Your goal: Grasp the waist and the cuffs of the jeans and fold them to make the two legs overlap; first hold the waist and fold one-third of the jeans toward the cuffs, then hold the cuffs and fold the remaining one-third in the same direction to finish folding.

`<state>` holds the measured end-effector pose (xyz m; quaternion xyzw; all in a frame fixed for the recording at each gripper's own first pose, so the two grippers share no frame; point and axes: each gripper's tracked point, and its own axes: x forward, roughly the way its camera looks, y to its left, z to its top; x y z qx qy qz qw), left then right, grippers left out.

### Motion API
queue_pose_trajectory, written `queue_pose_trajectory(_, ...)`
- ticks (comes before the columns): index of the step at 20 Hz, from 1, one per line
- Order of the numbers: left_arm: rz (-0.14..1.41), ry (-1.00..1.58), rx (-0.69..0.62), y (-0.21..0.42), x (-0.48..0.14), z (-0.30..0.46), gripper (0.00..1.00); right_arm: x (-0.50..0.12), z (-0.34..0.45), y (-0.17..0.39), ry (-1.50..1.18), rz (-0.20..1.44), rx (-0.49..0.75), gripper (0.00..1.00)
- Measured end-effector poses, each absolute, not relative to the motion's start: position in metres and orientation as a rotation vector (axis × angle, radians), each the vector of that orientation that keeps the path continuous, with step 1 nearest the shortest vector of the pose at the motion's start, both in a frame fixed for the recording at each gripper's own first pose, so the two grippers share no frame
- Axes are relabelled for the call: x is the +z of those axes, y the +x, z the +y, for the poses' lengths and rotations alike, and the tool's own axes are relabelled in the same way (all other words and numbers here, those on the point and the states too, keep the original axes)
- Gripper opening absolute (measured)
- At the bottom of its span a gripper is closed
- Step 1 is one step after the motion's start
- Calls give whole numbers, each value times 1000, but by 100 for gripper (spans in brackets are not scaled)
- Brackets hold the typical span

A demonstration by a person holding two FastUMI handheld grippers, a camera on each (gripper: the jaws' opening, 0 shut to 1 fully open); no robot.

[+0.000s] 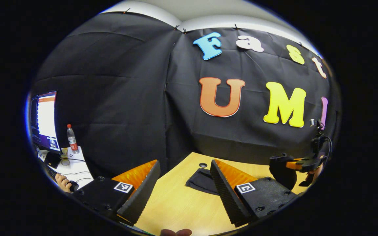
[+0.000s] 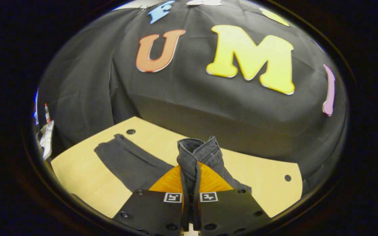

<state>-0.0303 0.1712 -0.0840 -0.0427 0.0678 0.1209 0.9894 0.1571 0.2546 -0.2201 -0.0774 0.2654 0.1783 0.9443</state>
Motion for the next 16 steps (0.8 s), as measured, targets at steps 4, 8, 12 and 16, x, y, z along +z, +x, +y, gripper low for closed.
queue_pose_trajectory(4, 158, -122, 212, -20, -96, 178, 99, -283, 292, 152, -243, 605, 333, 5)
queue_pose_trajectory(8, 199, -160, 204, -10, -113, 194, 99, -320, 314, 141, -285, 677, 345, 5)
queue_pose_trajectory(12, 207, -212, 196, -2, -120, 207, 99, -332, 330, 119, -233, 733, 446, 33)
queue_pose_trajectory(16, 245, -291, 148, 11, -140, 204, 99, -310, 339, 105, -170, 729, 521, 94)
